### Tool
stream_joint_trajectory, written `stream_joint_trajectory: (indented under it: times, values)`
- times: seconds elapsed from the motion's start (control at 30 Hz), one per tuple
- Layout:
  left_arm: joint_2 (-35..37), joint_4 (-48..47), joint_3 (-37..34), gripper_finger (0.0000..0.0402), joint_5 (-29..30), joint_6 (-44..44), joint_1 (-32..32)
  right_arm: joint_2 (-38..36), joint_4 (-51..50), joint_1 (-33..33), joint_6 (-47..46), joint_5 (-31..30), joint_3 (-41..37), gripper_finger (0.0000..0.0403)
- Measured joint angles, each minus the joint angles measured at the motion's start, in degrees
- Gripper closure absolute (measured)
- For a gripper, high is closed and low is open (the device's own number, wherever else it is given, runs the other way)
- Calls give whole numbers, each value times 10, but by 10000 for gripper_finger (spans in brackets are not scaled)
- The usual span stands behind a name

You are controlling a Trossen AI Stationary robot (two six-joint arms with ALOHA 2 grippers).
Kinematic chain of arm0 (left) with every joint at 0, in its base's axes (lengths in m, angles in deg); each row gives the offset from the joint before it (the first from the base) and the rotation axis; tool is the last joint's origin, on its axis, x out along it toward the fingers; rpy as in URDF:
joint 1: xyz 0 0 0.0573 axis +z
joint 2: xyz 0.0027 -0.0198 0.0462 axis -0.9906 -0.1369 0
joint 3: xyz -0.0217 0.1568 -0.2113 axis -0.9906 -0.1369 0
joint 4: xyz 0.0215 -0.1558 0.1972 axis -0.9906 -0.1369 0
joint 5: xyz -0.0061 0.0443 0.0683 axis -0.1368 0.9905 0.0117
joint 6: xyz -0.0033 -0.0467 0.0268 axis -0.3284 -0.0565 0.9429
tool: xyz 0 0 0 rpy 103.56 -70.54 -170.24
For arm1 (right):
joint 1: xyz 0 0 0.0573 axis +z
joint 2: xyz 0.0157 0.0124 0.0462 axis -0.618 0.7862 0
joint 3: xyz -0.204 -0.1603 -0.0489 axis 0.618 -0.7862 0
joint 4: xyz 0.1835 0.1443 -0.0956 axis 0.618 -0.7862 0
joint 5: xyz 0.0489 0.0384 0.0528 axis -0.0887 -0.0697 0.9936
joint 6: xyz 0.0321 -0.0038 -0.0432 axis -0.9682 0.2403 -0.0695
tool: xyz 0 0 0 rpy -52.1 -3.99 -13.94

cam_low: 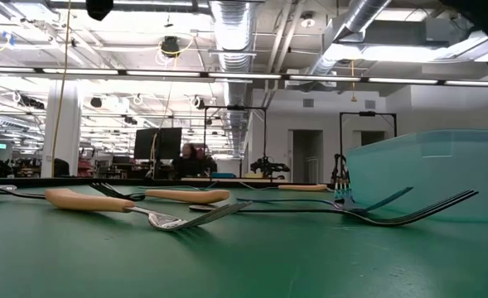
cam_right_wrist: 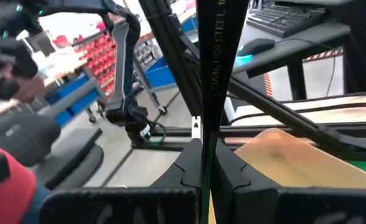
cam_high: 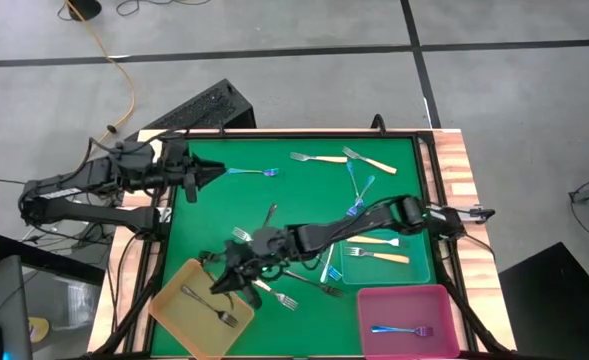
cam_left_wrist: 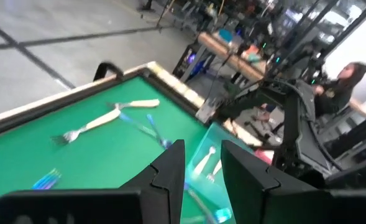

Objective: Sort silverware by color (type)
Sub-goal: Put the black fork into the orange bin

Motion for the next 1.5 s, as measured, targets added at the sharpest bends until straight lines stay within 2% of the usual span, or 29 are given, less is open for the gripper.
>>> stream_joint_trajectory:
  times: [0.27, 0.43, 0.67, 0.93, 1.5]
  values:
    - [10, -56, 0, 313, -13, 1, 0, 135, -8, 15, -97, -17, 142, 374]
    - [13, -85, 0, 313, -15, 12, 0, 179, -100, 15, -145, -51, 191, 374]
    - [13, -122, 0, 313, -15, 15, 0, 181, -210, 11, -173, -92, 187, 374]
    - [13, -130, 0, 313, -15, 27, 0, 180, -229, 7, -201, -113, 187, 374]
    - [13, -144, 0, 313, -14, 31, 0, 179, -258, 6, -203, -113, 186, 374]
